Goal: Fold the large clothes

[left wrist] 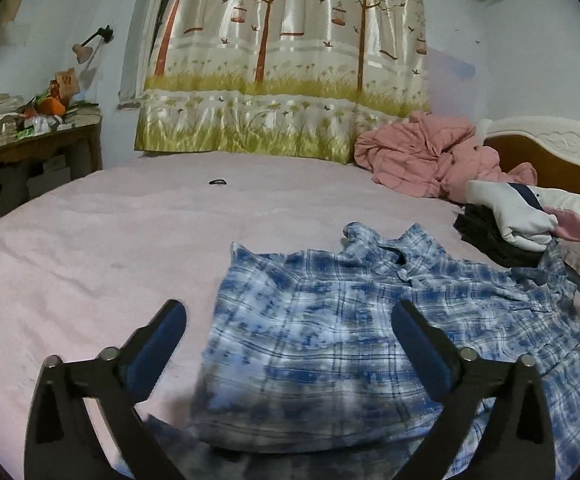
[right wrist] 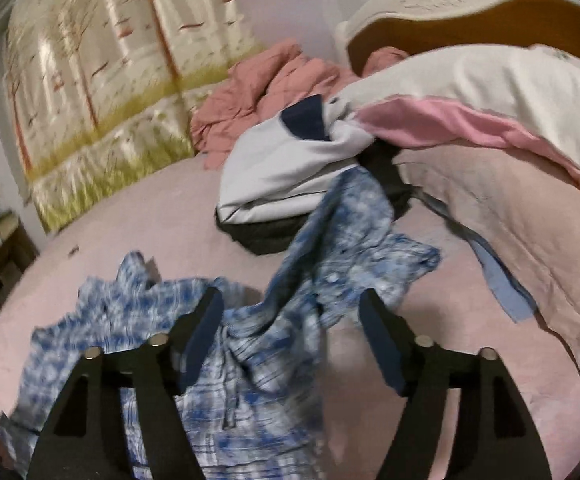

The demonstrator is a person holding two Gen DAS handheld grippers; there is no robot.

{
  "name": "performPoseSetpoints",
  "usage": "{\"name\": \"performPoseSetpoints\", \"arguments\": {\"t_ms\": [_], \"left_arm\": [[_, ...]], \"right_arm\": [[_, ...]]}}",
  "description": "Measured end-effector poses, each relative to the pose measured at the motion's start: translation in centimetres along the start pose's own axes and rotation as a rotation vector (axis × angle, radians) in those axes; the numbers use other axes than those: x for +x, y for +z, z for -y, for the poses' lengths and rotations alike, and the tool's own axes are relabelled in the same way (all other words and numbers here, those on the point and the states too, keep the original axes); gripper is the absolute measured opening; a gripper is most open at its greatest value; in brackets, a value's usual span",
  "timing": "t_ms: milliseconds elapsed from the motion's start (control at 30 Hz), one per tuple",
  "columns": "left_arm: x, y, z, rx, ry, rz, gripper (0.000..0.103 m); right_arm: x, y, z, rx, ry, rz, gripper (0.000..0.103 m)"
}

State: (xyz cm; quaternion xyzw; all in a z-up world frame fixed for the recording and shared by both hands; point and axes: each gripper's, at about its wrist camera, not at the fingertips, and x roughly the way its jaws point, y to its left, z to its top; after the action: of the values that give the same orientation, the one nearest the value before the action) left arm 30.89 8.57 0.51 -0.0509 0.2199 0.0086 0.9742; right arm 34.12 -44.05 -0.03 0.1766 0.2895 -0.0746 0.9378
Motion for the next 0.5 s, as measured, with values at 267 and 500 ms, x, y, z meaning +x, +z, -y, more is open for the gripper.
{"name": "performPoseSetpoints", "arguments": {"t_ms": [267, 500], "left_arm": [[2.8, -1.7, 1.2, 0.044, 0.043, -0.08, 0.103], [3.1, -2.3, 3.1, 0.145, 0.066, -0.081, 0.103]], "right_arm": [[3.3, -0.4, 4.4, 0.123, -0.033, -0.084, 0.084], [9.1, -0.8, 6.6, 0.176, -0.014, -0.214, 0.072]]}}
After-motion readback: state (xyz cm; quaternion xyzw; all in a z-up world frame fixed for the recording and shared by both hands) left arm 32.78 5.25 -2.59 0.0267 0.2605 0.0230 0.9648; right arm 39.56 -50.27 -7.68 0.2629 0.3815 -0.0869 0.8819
